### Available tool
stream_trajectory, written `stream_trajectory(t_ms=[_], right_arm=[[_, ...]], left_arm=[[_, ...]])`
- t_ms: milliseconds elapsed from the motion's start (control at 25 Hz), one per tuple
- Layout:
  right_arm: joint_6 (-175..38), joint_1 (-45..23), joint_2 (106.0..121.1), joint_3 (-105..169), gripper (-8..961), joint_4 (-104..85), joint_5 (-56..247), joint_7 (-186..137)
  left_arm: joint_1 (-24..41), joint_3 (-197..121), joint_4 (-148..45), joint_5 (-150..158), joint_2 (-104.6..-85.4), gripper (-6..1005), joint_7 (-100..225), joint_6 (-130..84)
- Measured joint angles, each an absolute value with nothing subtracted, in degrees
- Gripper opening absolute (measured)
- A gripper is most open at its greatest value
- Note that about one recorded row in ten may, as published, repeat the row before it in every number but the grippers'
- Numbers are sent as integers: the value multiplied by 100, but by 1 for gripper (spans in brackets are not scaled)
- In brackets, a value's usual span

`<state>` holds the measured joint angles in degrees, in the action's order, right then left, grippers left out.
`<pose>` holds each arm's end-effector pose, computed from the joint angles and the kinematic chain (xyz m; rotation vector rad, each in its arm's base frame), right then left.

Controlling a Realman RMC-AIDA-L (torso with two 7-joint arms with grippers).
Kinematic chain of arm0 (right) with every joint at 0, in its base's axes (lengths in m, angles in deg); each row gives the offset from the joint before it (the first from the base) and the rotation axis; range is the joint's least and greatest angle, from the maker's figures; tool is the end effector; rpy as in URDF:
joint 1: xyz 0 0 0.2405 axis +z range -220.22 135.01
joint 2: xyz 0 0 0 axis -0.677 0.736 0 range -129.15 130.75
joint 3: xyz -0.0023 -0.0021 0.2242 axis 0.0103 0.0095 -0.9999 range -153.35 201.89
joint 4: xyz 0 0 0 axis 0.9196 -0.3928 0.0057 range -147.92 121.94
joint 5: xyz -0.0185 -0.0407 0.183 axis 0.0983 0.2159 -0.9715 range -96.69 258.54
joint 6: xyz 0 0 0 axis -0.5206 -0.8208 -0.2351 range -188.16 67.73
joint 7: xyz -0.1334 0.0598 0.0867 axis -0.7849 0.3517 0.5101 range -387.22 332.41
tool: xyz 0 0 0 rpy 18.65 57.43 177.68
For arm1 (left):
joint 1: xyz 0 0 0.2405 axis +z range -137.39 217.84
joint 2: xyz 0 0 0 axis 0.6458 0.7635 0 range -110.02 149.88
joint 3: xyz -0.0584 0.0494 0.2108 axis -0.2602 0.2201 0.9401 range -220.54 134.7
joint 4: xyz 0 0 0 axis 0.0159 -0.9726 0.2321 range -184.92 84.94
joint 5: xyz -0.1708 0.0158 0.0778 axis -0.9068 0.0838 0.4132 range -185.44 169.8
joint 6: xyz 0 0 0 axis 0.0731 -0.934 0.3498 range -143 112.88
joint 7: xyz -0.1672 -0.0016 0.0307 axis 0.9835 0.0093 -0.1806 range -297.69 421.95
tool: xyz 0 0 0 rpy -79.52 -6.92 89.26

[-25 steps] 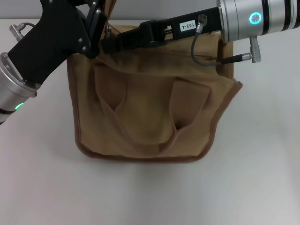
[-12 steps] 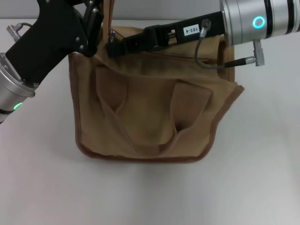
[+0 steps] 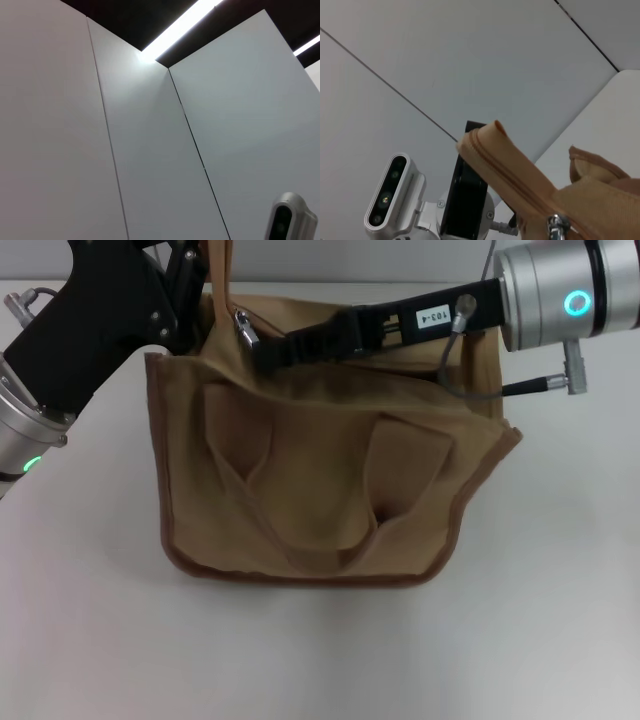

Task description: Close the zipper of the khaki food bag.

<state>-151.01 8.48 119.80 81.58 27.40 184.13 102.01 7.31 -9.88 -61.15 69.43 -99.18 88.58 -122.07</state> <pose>0.0583 0.3364 -0.0279 2.6182 -1.1098 -0.6791 -0.1544 0.2986 0.0384 -1.9687 0.1879 -1.3768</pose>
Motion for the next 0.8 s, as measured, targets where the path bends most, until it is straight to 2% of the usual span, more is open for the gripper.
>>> stream_trajectory(t_ms=[200, 440, 800], right_arm=[[-15192, 695, 11980, 8152, 105, 2886, 18403, 10193], [-15240, 635, 11980, 8126, -2, 2977, 18381, 10143], [-15206, 708, 11994, 8152, 87, 2981, 18082, 9919]], left_arm=[[800, -988, -6115, 6872, -9916, 3, 8858, -12169], [824, -959, -6115, 6870, -9919, 3, 8858, -12212], [803, -928, -6109, 6871, -9923, 4, 8858, -12282]])
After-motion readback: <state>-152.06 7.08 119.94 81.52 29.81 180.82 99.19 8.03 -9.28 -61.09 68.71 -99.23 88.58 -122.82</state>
